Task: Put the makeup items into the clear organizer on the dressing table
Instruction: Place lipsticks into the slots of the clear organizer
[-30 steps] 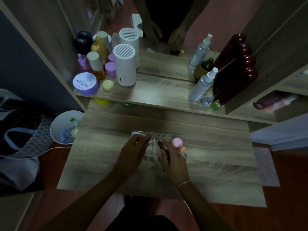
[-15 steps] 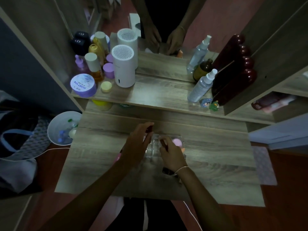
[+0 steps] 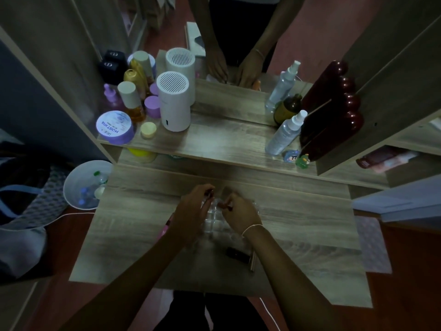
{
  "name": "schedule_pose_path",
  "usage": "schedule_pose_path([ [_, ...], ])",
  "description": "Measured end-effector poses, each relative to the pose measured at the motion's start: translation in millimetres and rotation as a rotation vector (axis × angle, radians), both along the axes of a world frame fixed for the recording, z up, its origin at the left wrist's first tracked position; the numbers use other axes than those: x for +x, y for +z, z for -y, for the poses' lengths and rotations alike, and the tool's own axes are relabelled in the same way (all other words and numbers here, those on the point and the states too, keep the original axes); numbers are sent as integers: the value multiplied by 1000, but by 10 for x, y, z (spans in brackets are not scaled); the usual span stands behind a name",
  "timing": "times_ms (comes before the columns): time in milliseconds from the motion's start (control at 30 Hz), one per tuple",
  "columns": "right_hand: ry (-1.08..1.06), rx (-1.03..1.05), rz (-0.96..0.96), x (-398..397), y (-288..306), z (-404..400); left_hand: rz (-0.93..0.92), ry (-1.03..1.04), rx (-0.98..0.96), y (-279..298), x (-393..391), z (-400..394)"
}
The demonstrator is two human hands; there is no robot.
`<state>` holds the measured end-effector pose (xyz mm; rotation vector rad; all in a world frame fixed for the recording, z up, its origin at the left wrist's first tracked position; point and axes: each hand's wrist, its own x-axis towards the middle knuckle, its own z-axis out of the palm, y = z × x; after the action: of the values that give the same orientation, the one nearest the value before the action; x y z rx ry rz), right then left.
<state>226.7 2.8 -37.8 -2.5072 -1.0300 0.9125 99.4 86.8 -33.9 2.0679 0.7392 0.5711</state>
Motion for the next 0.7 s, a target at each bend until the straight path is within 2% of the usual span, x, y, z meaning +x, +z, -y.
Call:
schedule_pose_path([
  [367, 83, 22, 161, -6, 56, -187, -105, -11, -6, -175, 24, -58],
  [700, 76, 13, 141, -34, 66, -172, -155, -27, -21, -231, -12, -71],
])
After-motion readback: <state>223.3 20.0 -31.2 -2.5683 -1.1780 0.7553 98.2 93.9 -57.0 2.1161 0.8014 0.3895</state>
